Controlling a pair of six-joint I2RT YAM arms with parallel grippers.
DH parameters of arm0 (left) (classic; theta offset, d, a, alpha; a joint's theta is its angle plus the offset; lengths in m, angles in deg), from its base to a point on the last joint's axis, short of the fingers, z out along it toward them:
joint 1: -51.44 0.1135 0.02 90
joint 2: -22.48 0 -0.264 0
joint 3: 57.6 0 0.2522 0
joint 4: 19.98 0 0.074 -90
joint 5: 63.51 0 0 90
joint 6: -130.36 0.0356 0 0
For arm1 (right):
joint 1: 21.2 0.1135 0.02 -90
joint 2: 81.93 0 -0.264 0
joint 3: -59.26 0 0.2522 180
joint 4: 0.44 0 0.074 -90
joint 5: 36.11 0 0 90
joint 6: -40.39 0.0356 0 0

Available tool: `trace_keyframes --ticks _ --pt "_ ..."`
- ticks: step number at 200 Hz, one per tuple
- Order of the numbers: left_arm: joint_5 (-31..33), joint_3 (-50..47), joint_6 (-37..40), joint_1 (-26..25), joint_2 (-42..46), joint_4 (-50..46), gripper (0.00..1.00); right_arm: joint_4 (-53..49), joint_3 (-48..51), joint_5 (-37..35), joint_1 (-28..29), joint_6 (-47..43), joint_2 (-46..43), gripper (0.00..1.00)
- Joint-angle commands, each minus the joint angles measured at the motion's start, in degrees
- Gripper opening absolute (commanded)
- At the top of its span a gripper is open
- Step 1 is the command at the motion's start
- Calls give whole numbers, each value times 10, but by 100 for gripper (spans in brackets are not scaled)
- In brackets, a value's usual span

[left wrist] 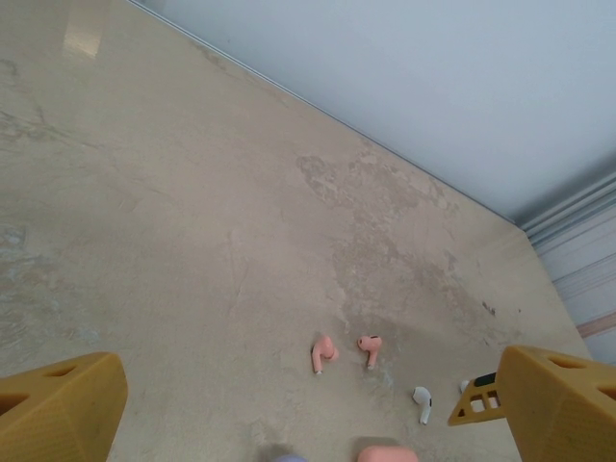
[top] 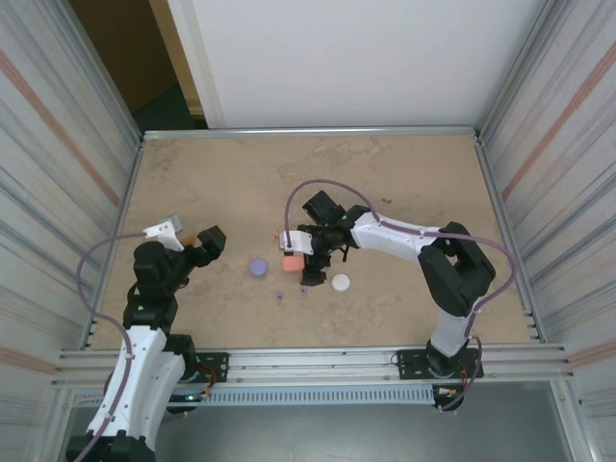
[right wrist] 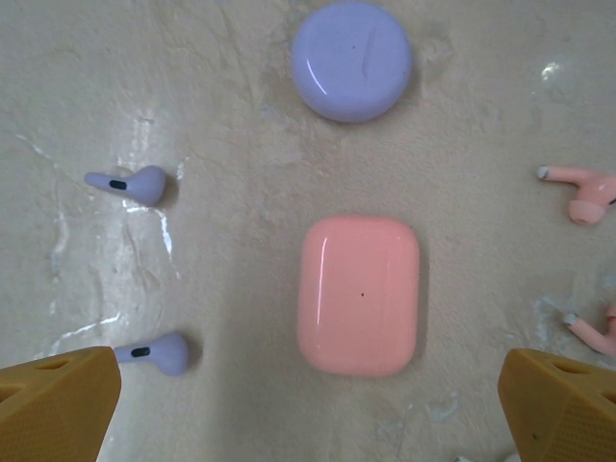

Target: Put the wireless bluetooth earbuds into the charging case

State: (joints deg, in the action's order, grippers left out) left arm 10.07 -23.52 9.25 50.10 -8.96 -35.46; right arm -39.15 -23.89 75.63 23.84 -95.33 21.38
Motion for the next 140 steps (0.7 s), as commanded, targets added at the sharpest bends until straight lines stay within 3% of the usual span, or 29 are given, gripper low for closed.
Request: trace_keyframes --ticks 1,140 --pt "6 -6 11 -1 2 4 99 20 -14 -18 5 -11 21 100" --pt "3 -7 11 -1 -9 12 99 37 -47 -44 6 -4 96 83"
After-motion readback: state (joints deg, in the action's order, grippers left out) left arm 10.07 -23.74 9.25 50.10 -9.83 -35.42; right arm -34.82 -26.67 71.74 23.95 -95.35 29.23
